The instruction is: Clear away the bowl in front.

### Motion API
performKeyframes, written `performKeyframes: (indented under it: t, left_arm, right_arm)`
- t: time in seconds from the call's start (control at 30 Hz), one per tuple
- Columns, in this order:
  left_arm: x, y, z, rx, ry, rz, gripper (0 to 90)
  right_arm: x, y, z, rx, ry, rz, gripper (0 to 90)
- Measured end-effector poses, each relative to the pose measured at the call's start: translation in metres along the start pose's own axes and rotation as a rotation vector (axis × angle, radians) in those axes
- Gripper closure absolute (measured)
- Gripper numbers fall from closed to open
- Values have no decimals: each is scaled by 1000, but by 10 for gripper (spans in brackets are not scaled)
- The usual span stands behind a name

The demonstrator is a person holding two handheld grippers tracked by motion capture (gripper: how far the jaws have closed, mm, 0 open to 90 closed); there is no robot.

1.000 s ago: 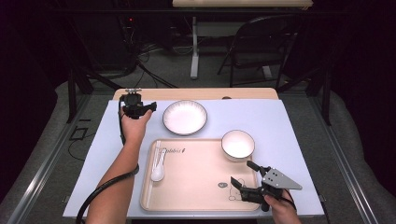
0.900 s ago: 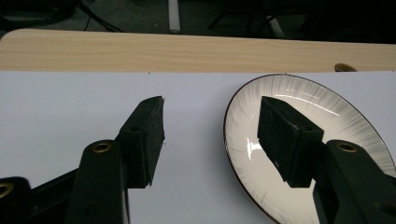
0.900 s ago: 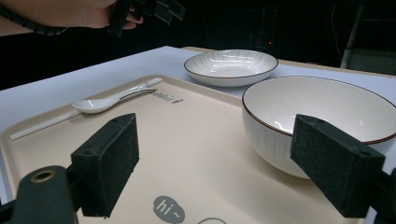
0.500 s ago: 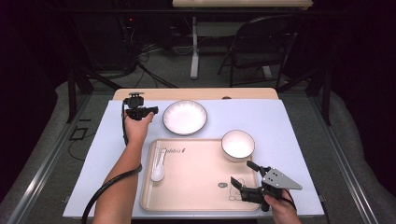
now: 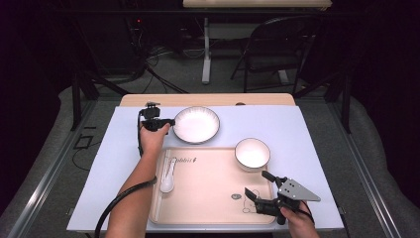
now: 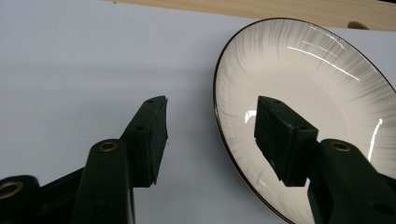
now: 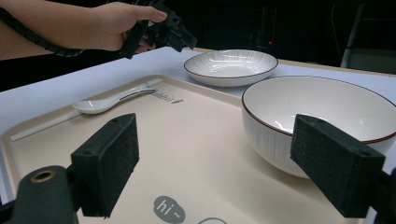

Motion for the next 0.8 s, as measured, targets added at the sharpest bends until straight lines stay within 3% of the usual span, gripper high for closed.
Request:
performKeyframes:
  t: [0.4,0.8]
  left_arm:
    - [-8,7,-17,48,28,22,374]
    - [-17,11,-29,77,40,11,374]
  right_arm:
    - [0,0,0,-1,-1,3,147]
    - [0,0,0,0,-2,4,147]
Point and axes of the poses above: each handheld gripper's, and its own axes: z roughly backward along the jaws, y roughly out of its underside, x roughly to its left, the point moved 7 cm from there along -z, roughly forward along the jaws, and after that the axes turned 8 degrees about x, right-handed, at the moved point
